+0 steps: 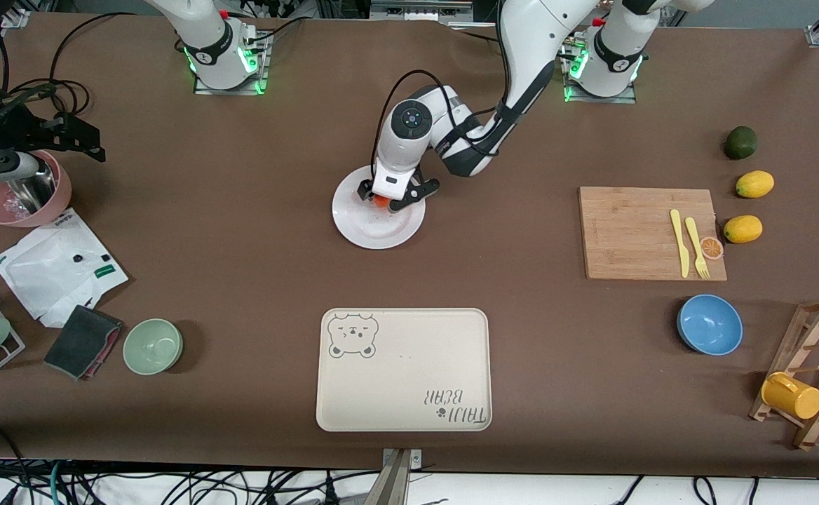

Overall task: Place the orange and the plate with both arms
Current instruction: 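Carry the orange with the left gripper over the white plate, then lower the orange onto the plate and open the left gripper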

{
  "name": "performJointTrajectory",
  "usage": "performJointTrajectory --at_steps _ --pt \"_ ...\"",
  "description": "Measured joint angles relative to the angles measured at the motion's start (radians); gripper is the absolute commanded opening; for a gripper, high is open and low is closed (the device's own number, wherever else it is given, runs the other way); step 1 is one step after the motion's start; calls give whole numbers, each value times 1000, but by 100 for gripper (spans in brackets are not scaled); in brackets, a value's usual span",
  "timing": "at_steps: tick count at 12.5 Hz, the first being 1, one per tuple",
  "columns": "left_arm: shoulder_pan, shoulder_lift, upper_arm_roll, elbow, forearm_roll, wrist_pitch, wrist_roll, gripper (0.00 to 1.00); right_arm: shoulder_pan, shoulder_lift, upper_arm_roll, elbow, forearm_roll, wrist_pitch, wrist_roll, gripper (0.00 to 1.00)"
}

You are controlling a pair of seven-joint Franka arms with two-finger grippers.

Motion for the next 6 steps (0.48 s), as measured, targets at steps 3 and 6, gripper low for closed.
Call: performJointTrajectory --at_steps 3,6 --pt "47 -29 6 18 0 -22 2 100 1 0 1 0 0 2 -1 100" --pt "139 -127 8 28 1 -243 161 100 2 6 4 -2 0 16 -1 100"
